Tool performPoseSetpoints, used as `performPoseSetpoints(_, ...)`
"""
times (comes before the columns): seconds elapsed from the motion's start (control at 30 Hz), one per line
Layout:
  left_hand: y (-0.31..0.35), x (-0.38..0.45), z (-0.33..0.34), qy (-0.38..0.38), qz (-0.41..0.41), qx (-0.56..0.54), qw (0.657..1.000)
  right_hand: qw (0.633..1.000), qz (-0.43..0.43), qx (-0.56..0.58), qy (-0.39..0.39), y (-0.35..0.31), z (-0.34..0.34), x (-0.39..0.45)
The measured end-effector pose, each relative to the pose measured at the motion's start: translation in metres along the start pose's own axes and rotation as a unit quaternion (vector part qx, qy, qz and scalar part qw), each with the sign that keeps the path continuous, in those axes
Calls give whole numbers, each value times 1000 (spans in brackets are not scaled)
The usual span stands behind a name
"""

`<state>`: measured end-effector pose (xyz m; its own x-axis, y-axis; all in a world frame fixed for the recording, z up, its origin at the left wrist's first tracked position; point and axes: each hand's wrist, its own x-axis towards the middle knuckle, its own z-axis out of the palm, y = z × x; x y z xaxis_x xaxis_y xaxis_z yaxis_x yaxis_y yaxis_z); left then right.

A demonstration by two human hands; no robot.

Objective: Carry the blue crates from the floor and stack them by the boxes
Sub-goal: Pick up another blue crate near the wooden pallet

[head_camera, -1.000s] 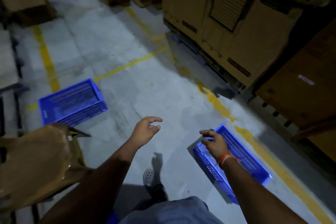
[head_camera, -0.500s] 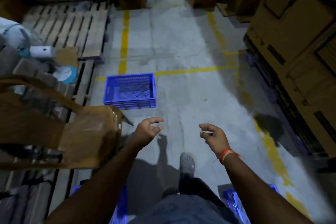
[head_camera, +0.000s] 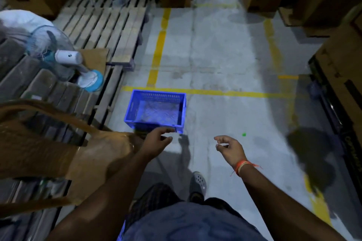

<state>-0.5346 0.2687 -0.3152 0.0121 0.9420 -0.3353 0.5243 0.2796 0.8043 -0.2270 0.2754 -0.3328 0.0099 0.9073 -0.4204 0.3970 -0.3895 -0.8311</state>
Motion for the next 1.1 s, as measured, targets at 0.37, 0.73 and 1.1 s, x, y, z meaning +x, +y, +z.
performPoseSetpoints(0.37, -33, 124, -69, 53, -22, 7, 998, 997, 8, -69, -19, -63, 54, 139)
performPoseSetpoints(0.73, -143, 291, -140, 57, -82, 72, 992, 989, 70, -127, 8, -98, 173, 290)
performPoseSetpoints(1.1, -370, 441, -99, 68, -173, 137, 973, 973, 53, -223, 2, 74, 304, 466)
